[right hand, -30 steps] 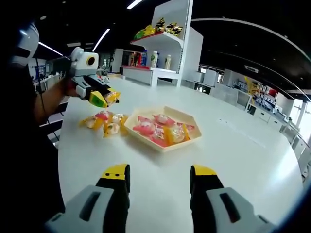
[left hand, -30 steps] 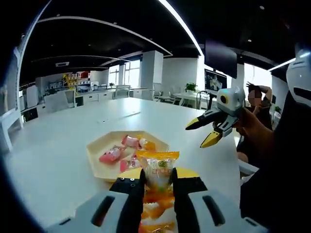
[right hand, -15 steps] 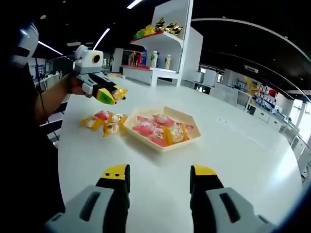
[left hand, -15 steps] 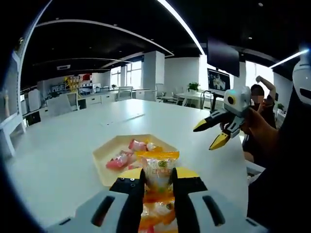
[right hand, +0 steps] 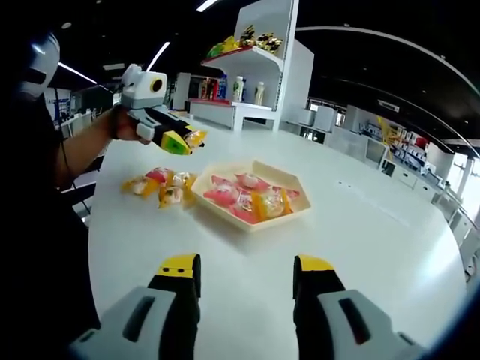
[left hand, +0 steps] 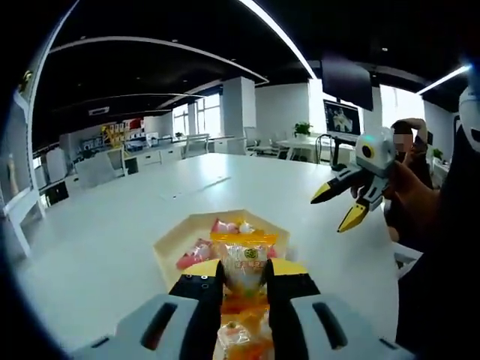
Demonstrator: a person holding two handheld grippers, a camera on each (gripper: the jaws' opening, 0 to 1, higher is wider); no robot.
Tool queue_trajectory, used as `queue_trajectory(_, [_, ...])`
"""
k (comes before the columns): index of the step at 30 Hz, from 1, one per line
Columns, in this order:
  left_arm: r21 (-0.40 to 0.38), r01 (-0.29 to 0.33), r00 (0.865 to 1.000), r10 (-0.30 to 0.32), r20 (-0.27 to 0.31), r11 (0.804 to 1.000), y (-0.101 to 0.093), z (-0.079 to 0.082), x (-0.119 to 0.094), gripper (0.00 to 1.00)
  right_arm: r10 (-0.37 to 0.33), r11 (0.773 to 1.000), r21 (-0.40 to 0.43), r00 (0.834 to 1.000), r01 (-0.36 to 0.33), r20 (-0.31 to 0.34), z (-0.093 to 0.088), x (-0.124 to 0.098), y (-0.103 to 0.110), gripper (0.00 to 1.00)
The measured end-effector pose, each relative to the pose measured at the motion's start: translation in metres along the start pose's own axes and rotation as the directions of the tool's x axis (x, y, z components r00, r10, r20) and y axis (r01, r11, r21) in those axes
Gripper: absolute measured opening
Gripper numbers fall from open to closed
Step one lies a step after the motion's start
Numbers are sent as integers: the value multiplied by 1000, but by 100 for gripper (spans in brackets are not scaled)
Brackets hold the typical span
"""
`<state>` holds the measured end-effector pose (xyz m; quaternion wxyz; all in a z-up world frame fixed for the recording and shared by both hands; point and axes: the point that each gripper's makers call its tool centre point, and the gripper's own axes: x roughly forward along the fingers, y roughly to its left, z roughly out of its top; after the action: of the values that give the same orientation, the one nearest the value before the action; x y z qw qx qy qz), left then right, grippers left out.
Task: Pick up the marshmallows scattered on the table and place them into the bowl on the table
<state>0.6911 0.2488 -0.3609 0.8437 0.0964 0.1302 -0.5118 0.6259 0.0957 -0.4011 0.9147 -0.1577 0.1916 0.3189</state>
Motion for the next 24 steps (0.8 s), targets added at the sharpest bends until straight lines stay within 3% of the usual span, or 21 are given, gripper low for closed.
queue_trajectory(9, [25, -33, 998, 31, 53, 999, 15, 29, 5, 24, 11, 1000, 2, 1000, -11, 4, 1, 4, 3, 49])
queue_trajectory(24, [32, -59, 998, 58, 36, 998, 29, 26, 26, 24, 7, 1000, 6, 1000, -7, -5, -3, 2, 2, 49])
